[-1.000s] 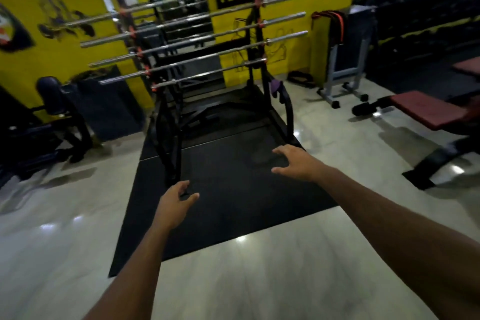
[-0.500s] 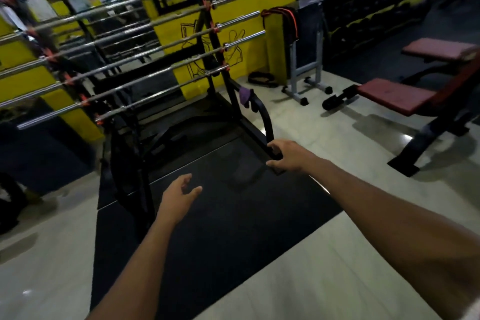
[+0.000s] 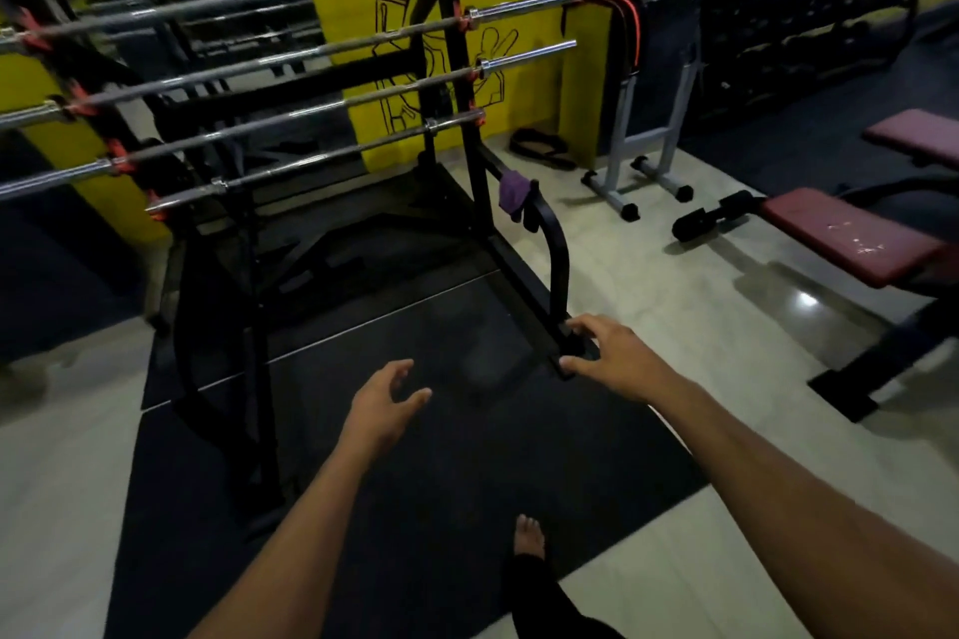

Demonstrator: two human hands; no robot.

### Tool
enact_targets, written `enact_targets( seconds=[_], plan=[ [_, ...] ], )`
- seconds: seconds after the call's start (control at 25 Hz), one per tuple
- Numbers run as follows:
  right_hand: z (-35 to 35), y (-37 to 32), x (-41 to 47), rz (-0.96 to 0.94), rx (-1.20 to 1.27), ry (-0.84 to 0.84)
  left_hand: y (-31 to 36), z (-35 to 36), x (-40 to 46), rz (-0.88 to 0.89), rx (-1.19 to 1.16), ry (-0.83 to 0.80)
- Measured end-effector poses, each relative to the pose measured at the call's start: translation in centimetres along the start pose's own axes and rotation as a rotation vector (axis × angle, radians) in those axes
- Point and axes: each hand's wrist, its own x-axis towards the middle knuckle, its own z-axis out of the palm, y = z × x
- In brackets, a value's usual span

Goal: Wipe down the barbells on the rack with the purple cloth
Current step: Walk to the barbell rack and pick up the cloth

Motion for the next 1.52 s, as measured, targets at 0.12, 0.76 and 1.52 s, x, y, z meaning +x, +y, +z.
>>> enact_targets(
  seconds=[0.12,0.76,1.52],
  plan=[
    [-0.1,0.7,8.2,0.025,0.041,0.012,-0.1,-0.5,8.3,-0.024,0.002,-0.038],
    [-0.1,1.4,43.0,0.172,0.016,-0.135,-1.6,-3.6,45.9,-0.127,-0.037,-0.197],
    [0.3,8.2,72.4,0.543,0.33,-0.029,6.6,-2.4,88.3,0.115,0.366,-0.604]
  ],
)
